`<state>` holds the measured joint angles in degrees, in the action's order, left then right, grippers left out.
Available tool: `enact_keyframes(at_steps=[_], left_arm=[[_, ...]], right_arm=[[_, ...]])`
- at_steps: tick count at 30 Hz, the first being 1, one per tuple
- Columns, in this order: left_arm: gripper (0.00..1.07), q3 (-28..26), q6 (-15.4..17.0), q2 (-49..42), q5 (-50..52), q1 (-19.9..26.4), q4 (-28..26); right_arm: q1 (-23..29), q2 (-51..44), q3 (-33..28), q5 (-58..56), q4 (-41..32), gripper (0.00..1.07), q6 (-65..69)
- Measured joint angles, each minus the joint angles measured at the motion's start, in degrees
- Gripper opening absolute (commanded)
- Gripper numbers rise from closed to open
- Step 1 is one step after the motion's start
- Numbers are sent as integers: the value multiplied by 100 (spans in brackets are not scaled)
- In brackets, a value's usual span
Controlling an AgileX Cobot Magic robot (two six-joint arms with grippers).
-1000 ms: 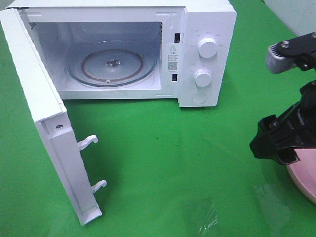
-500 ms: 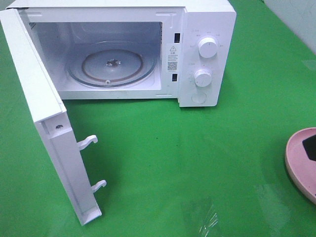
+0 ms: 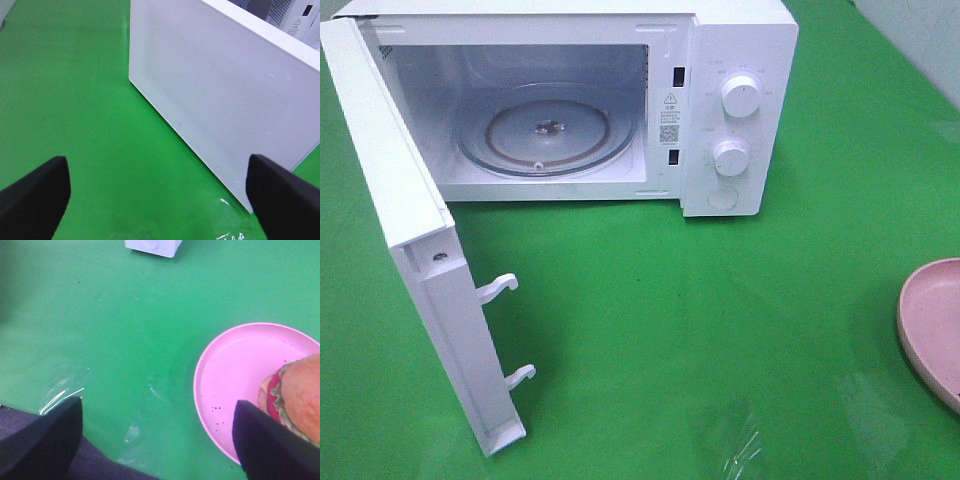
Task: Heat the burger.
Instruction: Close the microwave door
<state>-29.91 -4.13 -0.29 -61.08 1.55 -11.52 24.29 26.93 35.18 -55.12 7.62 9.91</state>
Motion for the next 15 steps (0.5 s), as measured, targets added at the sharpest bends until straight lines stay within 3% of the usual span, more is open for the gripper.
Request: enact_keyframes(at_steps=[10, 15], left_arm=[[87, 0, 0, 0, 0, 0, 0], [87, 0, 0, 0, 0, 0, 0]], right_arm=[[-1358, -1455, -596, 103, -126, 76, -252], [-1627, -1816, -596, 115, -201, 76, -395]])
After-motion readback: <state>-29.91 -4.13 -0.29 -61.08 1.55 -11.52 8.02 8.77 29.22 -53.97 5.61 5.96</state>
